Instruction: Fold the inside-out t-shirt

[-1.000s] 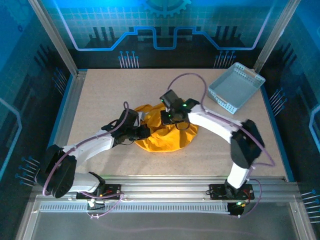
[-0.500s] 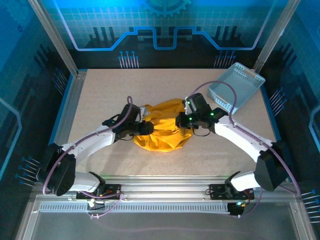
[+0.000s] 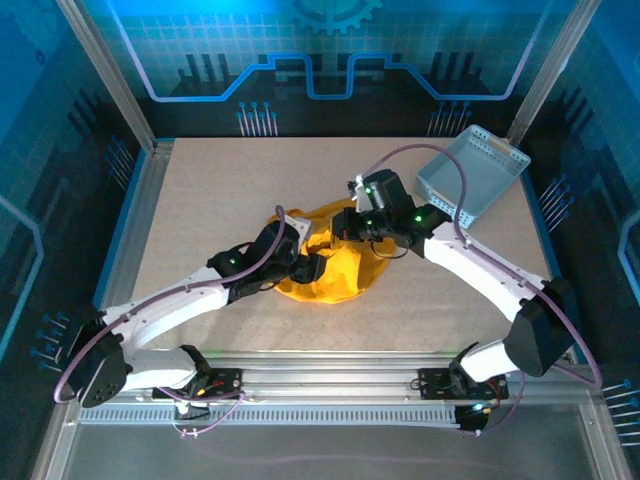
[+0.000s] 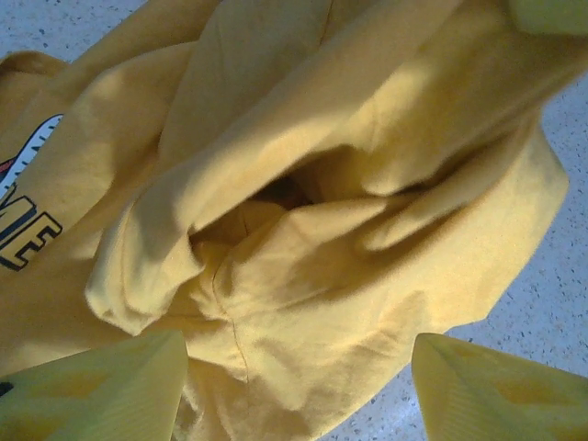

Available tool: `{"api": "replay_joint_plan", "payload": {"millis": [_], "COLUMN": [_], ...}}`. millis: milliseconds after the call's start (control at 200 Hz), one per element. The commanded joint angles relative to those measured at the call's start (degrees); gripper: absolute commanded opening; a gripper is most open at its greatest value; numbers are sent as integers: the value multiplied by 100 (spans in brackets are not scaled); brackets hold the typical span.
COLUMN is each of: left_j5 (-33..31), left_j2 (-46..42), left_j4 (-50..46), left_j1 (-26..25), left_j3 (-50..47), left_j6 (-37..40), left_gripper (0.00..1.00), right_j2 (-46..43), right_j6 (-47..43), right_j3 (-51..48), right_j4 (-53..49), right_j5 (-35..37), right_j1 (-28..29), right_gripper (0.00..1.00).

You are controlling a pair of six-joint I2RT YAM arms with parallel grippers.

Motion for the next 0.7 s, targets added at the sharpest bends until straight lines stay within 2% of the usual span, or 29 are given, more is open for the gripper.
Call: {"api": "replay_joint_plan", "payload": {"millis": [0,125,295,535,695], "left_j5": [116,-71,214,167,121], "left_j2": [214,406,675,692,653], "left_j4": [399,534,740,1046,1042], "left_j1": [-29,-21,-25,-25,-24], "left_j3": [170,358,586,587,588], "left_j6": [49,-51,-94,-219,-194], "left_gripper": [67,57,46,31,12], "right_j2": [-206,-297,-388,-476,-573], "right_j6": [98,53,38,40,5], "right_j3": [109,83,-22,-133,-203], "right_j4": [-42,-129,-150,-176,-370], "right_j5": [-42,115,196,345,715], "right_j1": [169,298,334,341,332], "right_gripper": [0,0,0,0,0]}}
